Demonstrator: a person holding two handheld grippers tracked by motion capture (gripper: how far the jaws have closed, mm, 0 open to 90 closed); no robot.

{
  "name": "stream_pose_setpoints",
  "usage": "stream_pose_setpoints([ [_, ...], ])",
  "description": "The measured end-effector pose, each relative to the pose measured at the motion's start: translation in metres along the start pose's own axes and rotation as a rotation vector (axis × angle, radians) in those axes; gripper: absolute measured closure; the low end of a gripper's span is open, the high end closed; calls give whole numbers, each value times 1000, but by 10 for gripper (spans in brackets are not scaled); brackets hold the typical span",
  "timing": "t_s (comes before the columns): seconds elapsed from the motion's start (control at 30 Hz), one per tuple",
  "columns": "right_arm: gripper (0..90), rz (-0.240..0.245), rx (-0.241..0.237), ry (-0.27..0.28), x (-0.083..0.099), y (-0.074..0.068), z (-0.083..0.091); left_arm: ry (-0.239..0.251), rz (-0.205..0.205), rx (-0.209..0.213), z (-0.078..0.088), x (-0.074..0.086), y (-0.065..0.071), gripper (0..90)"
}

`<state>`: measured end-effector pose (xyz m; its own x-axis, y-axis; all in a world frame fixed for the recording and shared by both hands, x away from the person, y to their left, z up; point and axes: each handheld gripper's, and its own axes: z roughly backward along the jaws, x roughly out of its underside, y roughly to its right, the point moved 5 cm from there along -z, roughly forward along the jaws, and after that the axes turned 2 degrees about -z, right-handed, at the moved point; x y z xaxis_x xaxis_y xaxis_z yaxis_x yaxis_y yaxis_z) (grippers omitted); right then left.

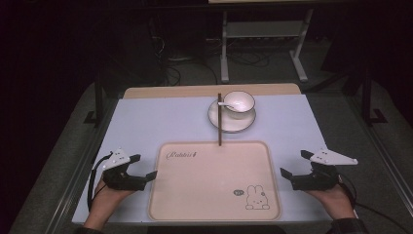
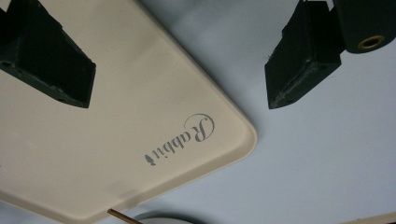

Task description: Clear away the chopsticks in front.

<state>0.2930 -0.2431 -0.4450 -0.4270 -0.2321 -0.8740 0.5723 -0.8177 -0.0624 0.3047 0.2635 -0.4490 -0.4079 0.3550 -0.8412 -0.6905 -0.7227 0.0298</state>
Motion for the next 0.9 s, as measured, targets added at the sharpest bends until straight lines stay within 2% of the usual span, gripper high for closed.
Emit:
stream_pose_setpoints([
  [0.13, 14, 5, 0, -11, 1, -1, -1, -28, 2, 11, -11, -5, -1, 78],
  [0.5, 14, -1, 3, 0, -1, 1, 0, -24, 7, 19, -26, -27, -2, 78],
  [0.67, 14, 0, -1, 2, -1, 0, 0, -34, -17, 35, -41, -44, 4, 79],
  [0.9, 14, -5, -1, 6, -1, 0, 2, -48, -36, 55, -56, -56, 9, 78],
])
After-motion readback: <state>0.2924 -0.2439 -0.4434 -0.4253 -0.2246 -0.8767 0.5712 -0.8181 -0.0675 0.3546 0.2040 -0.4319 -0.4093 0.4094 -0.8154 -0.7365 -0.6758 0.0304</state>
